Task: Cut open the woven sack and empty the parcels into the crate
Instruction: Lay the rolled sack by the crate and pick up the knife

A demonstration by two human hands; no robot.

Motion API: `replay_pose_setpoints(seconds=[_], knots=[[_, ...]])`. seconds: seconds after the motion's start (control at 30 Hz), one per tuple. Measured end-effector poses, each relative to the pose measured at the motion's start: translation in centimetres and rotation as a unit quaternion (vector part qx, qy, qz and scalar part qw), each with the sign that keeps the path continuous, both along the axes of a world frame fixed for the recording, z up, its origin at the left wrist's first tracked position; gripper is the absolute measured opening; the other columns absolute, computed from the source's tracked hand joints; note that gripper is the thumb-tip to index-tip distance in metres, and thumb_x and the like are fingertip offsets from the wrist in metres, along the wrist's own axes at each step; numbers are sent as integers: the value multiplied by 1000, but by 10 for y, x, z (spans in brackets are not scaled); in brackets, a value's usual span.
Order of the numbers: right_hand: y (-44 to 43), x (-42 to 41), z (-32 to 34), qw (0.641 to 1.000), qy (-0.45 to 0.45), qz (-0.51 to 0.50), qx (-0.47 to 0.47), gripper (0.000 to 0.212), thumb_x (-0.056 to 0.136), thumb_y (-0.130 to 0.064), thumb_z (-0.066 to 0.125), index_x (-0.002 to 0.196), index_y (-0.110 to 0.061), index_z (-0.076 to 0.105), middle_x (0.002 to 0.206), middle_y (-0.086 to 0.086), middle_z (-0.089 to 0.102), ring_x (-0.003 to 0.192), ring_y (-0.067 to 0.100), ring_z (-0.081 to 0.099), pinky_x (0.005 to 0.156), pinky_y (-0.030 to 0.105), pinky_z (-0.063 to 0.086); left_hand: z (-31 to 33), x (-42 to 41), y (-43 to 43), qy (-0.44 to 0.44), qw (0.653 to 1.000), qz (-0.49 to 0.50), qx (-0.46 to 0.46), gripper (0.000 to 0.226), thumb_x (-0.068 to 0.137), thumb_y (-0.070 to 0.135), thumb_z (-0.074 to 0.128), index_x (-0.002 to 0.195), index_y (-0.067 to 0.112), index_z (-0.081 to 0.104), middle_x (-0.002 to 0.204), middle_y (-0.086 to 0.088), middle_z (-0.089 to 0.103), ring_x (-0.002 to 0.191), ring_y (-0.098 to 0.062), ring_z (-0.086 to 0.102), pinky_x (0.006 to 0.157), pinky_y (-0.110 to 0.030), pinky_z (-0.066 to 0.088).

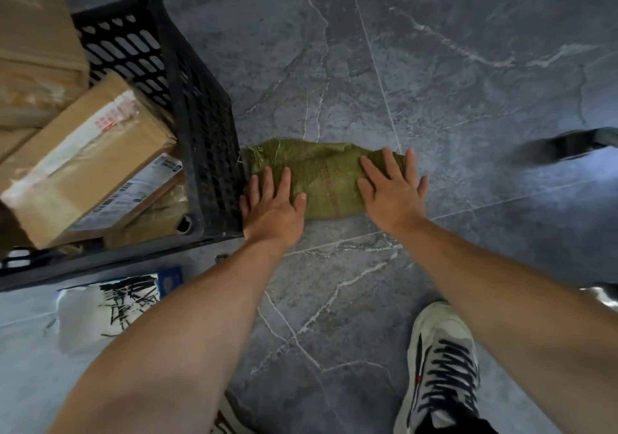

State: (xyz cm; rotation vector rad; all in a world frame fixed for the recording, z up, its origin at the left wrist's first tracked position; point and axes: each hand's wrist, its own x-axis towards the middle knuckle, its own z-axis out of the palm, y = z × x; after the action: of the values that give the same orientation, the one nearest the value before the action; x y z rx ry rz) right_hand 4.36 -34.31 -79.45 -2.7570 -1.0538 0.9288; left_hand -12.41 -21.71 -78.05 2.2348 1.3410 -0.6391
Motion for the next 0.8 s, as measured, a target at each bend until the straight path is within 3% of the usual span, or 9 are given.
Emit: replay_pose_setpoints(seconds=[0.2, 0.47, 0.57, 0.67, 0.8], knots=[[12, 6, 4, 998, 15, 3, -54, 53, 102, -57, 16, 154, -51, 13, 169, -8, -5, 152, 32, -23, 118, 68, -7, 2, 5, 10, 10, 999, 13, -47, 65, 98, 58, 22, 154, 40, -4, 164, 6, -17, 150, -21, -17, 120, -52, -6], [11, -14, 21, 998, -48, 30, 35, 54, 103, -51, 28, 155, -41, 20, 169, -1, 0, 153, 35, -17, 117, 68, -6, 17, -14, -6, -112, 993, -4, 36, 62, 101, 45, 31, 156, 32, 5, 166, 2, -4, 152, -21, -7, 120, -44, -4], [14, -32, 32, 987, -57, 69, 130, 51, 103, -42, 37, 152, -29, 38, 165, 10, 21, 154, 38, 6, 120, 64, 8, 27, -25, -17, -172, 984, 6, 47, 60, 100, 34, 41, 155, 22, 19, 165, -3, 14, 150, -27, 13, 121, -39, 12], [19, -57, 42, 962, -31, 130, 238, 51, 98, -37, 36, 139, -15, 57, 144, 19, 52, 130, 43, 45, 107, 54, 41, 39, -42, -26, -212, 976, 2, 37, 57, 97, 24, 48, 151, 14, 32, 155, -9, 35, 138, -33, 33, 115, -39, 26], [27, -93, 48, 946, 83, 129, 287, 46, 97, -29, 41, 126, -5, 66, 119, 20, 64, 107, 37, 61, 91, 38, 50, 51, -73, -31, -216, 976, -21, -7, 53, 93, 30, 42, 142, 9, 47, 139, -13, 51, 126, -33, 49, 108, -42, 38]])
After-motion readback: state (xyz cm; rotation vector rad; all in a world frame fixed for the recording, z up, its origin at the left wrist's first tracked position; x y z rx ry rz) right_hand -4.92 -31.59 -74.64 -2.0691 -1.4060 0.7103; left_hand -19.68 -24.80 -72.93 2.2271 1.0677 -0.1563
